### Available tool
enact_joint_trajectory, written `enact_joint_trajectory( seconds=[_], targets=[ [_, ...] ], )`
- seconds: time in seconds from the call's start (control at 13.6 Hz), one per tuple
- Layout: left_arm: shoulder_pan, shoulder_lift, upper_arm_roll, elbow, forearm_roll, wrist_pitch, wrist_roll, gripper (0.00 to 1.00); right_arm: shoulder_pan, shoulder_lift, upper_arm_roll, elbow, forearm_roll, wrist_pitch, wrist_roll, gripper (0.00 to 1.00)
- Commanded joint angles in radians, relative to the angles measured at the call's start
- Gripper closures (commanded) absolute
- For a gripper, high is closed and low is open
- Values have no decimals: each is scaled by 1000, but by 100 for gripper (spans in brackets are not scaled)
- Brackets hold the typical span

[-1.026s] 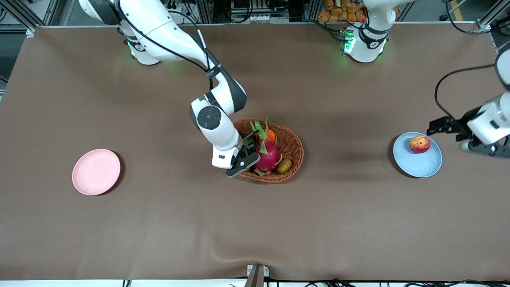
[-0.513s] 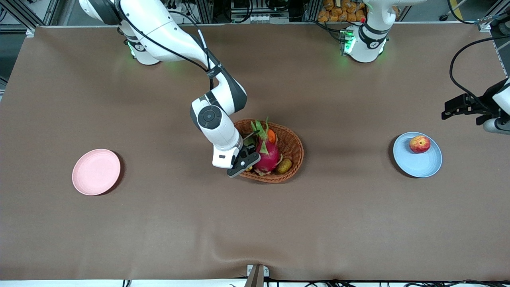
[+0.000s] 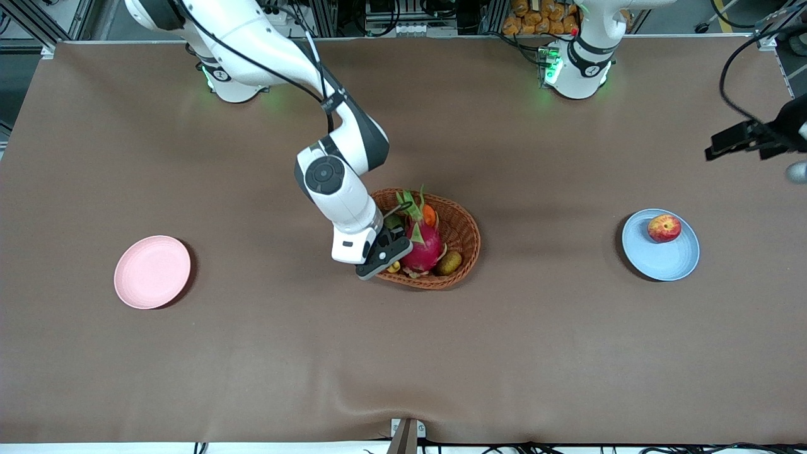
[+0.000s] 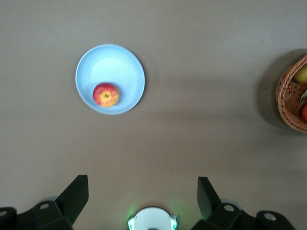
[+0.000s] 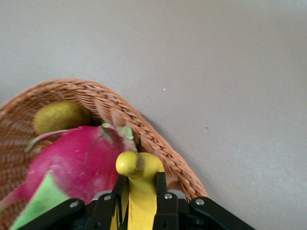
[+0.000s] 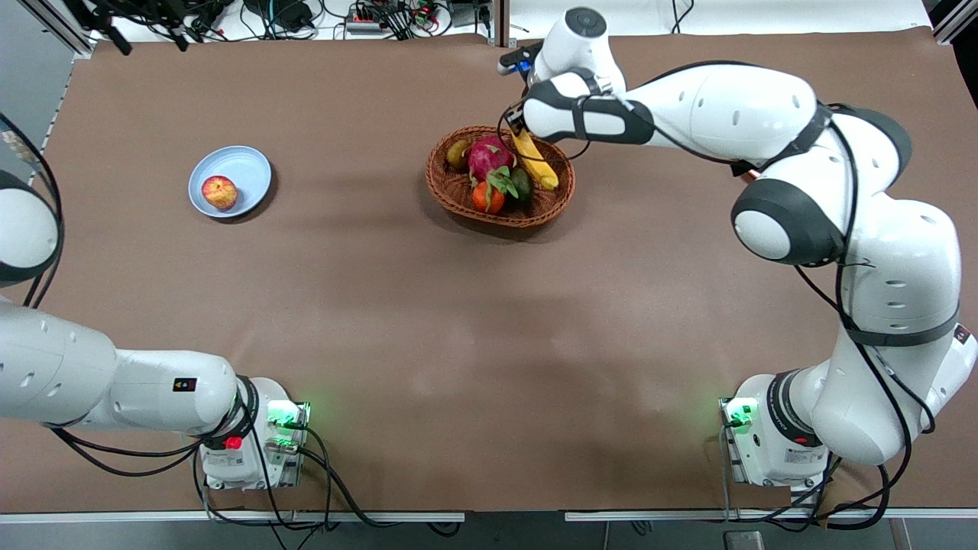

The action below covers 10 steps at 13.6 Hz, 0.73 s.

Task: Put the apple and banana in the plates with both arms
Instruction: 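Close the right gripper on the banana while the left gripper withdraws, then lift the banana with the right gripper and carry it to the pink plate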

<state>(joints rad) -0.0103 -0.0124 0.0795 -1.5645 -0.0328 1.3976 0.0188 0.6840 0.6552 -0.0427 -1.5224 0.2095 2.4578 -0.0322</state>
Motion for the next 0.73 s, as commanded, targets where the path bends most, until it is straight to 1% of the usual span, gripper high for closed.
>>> enact_joint_trajectory(
  seconds=[0.0, 0.15, 0.29, 0.44, 0.66],
  targets=[
    [3, -83, 2, -40, -10, -52, -22, 0, -6, -86, -5, -21, -16, -72, 20, 100],
    [1, -78, 2, -20, -1, -49, -20, 0, -30, -106, -5, -21, -16, -97, 20, 100],
    [0, -69, -1, 23, -6, -46, -23, 0, -58, -127, -5, -22, -16, -118, 20, 100],
    [-2, -48, -4, 40, -13, -32, -23, 0, -104, -155, -6, -28, -16, -176, 17, 100],
    [-3, -46, -6, 35, -22, -8, -23, 0, -251, -206, -8, -82, -19, -197, 9, 100]
  ],
)
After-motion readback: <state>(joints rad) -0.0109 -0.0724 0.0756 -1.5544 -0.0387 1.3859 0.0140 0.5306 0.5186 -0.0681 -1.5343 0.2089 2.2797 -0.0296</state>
